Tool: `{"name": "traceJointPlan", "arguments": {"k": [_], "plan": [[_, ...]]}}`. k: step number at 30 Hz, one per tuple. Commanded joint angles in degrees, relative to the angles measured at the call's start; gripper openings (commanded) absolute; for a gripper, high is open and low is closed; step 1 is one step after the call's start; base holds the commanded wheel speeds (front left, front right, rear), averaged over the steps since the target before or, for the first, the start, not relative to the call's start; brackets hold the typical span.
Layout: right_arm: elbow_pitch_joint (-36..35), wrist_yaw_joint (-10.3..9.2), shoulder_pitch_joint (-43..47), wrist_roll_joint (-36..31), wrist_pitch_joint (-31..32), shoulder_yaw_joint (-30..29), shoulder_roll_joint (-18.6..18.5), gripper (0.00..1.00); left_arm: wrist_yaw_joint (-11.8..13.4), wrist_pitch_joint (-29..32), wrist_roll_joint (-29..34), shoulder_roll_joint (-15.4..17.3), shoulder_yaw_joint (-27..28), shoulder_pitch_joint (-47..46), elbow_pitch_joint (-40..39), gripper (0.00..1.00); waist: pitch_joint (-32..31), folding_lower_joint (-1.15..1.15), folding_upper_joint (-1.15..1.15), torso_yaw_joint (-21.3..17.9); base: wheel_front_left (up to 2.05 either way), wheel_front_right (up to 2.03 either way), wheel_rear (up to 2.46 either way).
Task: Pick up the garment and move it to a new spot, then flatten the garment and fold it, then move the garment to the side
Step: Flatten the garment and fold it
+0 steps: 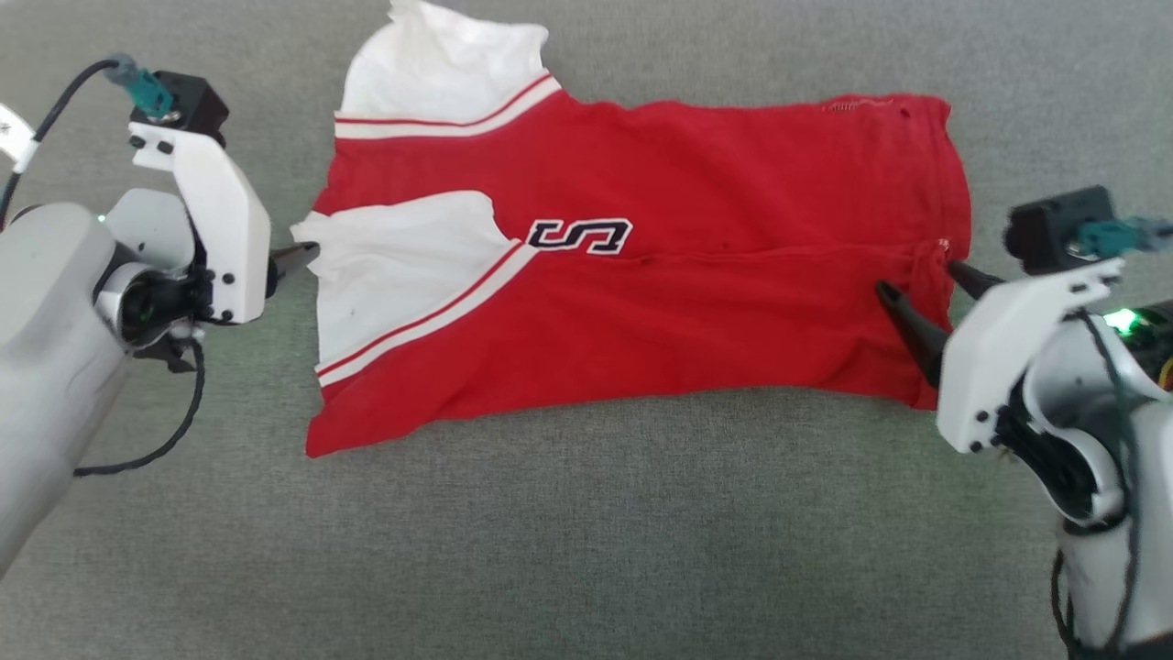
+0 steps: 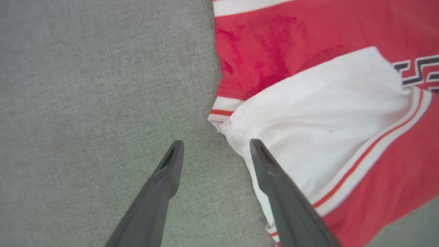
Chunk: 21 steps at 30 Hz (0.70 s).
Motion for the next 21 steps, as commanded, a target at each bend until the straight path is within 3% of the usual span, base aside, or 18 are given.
{"name": "traceJointPlan", "arguments": {"k": [1, 9, 17, 21], "plan": [[-1.73, -0.02, 1.61, 0.11, -0.88, -0.95, 0.46, 1.0, 0.54, -0.12, -0.35, 0.65, 0.21, 1.18, -1.52, 1.0, -1.29, 0.0, 0.0, 0.27, 0.0, 0.0, 0.0], [-8.49, -0.02, 6.43, -1.62, -7.27, -6.37, 3.14, 1.0, 6.37, 0.23, -2.39, 6.04, 1.43, 5.89, -14.18, 1.0, -3.76, 0.0, 0.0, 0.11, 0.0, 0.0, 0.0], [-12.05, -0.02, 10.26, -3.32, -14.12, -10.48, 6.63, 1.0, 18.27, 2.69, -5.87, 14.86, 1.71, 14.72, -37.01, 1.0, -3.95, 0.0, 0.0, -1.21, 0.0, 0.0, 0.0], [-12.83, -0.02, 12.07, -2.88, -15.35, -11.58, 8.04, 1.0, 23.29, 2.62, -7.4, 18.36, 1.79, 18.4, -44.22, 1.0, -3.43, 0.0, 0.0, -2.24, 0.0, 0.0, 0.0]]}}
